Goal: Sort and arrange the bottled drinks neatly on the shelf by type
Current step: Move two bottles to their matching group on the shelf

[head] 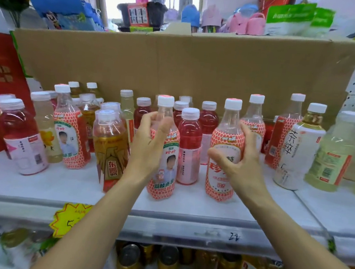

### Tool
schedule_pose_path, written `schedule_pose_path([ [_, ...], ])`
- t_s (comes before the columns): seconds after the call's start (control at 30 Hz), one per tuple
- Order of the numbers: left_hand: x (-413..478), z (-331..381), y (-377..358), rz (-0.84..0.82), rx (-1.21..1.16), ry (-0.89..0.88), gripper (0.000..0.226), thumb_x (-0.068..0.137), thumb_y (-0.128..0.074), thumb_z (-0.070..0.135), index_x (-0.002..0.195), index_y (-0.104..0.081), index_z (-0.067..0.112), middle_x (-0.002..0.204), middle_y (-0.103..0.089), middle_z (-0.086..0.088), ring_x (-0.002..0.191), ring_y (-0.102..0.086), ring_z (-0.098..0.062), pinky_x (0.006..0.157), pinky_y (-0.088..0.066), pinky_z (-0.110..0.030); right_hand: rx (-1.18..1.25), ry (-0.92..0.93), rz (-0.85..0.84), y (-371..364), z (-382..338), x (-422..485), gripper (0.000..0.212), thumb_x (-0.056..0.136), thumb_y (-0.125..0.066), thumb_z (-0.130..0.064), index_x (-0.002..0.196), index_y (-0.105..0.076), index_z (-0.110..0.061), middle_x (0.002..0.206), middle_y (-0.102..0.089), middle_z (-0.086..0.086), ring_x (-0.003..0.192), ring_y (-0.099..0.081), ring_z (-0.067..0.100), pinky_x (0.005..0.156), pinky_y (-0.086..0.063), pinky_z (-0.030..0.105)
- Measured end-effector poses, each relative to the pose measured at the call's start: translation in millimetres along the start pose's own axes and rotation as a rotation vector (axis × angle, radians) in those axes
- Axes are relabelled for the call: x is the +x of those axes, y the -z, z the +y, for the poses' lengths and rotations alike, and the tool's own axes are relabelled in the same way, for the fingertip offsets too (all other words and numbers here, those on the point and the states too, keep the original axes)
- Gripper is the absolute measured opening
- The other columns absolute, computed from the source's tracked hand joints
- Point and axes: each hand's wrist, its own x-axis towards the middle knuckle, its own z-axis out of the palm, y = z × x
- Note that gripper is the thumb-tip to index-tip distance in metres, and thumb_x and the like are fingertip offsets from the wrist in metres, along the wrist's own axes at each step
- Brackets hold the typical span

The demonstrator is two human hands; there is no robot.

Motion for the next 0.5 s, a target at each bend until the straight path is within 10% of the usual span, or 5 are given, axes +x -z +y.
schedule_pose_path([
  [0.13, -37.3, -23.3, -0.6, -0.054, 0.059, 0.09, 0.069, 0.074, -0.075, 0.057, 0.131, -0.041, 0.035, 0.114, -0.065, 0.016, 0.101, -0.065, 0.004, 0.09, -0.054, -0.029, 0.015, -0.048, 0.01, -8.1, 18.8, -7.3, 0.084, 0.069, -0.082, -0.044, 0.136, -0.036, -0.026, 0.117, -0.06, -0.012, 0.106, -0.062, 0.005, 0.094, -0.056, 0.04],
  [0.5, -59.6, -10.2, 5.2, -0.154, -0.044, 0.068, 0.07, 0.076, -0.081, 0.041, 0.134, -0.045, 0.028, 0.119, -0.067, 0.011, 0.109, -0.065, -0.005, 0.097, -0.055, -0.039, 0.056, 0.012, 0.076, -4.5, -12.6, -27.8, 0.06, 0.074, -0.082, -0.032, 0.123, -0.047, -0.026, 0.107, -0.064, -0.011, 0.096, -0.065, -0.002, 0.077, -0.055, 0.014],
])
